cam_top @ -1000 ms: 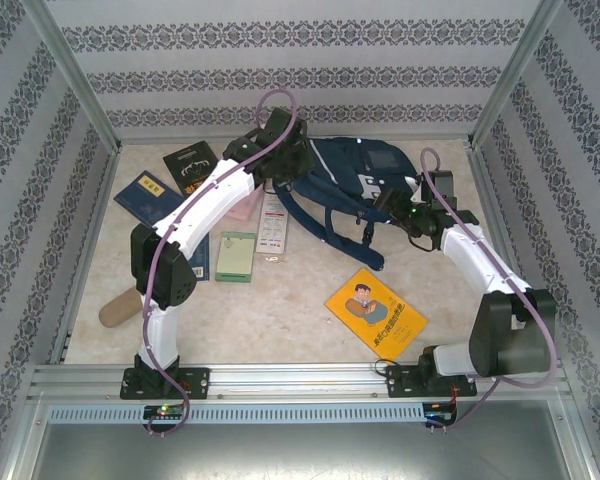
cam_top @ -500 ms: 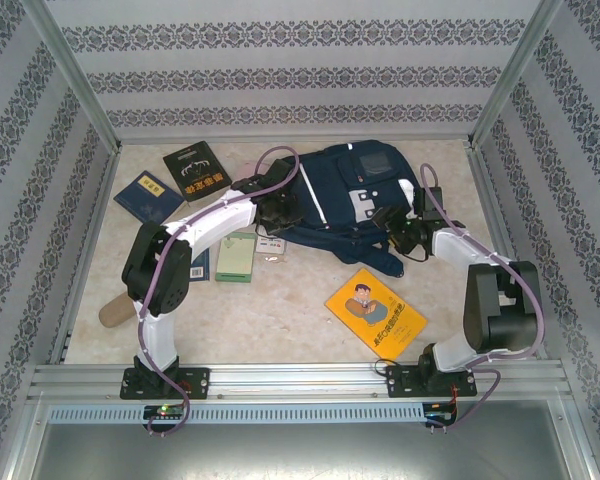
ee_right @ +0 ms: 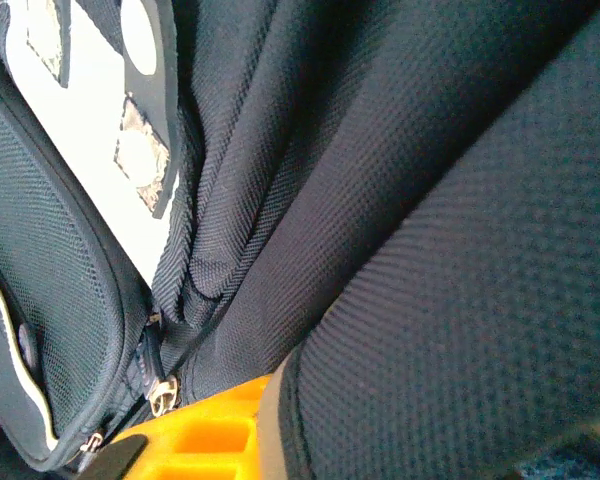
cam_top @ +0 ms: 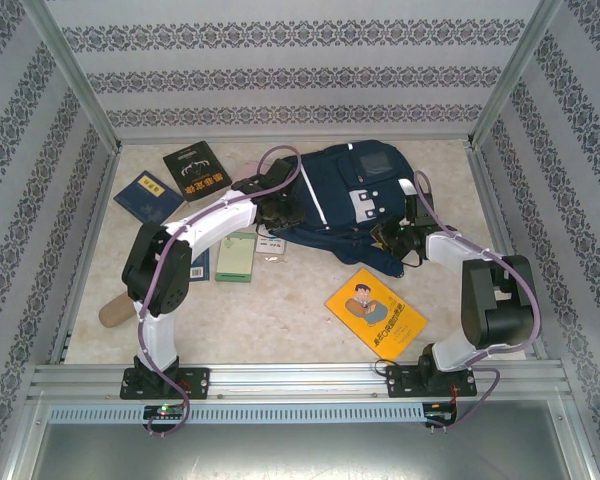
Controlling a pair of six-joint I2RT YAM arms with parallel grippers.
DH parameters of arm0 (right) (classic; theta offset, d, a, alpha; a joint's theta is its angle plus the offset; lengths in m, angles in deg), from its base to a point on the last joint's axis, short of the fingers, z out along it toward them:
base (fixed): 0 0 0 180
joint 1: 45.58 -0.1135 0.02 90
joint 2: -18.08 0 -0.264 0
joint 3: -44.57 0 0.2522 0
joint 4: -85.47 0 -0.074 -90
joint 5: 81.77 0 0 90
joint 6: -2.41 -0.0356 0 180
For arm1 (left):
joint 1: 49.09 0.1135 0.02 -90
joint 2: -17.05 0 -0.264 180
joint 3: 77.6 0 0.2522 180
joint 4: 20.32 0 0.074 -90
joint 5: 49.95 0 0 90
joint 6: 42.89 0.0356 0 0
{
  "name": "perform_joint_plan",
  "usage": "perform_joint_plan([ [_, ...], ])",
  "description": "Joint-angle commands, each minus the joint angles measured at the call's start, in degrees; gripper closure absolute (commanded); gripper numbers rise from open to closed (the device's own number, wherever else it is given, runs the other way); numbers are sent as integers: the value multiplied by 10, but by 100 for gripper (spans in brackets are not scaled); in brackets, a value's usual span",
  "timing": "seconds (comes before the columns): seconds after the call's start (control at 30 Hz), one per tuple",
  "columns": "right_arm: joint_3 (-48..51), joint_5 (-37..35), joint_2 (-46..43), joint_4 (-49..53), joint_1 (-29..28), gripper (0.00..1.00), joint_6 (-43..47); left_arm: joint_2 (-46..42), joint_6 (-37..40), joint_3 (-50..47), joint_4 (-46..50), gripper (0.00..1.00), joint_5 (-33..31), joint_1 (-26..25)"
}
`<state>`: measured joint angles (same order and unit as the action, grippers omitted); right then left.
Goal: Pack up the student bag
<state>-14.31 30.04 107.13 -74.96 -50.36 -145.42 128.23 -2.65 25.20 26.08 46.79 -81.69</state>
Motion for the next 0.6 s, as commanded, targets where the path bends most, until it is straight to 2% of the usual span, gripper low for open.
perform_joint_plan([
  [0.0,-24,1,-26,5,-12,91,-4,-38,70,10,49,56,-70,-28],
  [0.07,-35,3,-30,14,-13,92,-7,-51,103,1,52,53,-104,-49],
  [0.27,-75,15,-12,50,-13,95,-21,-58,178,-26,10,55,-170,-134],
  [0.4,-95,10,-1,67,-15,96,-23,-38,209,-37,-69,56,-132,-173],
  [0.57,-104,5,13,73,-15,96,-16,19,226,-19,-130,58,-99,-191],
])
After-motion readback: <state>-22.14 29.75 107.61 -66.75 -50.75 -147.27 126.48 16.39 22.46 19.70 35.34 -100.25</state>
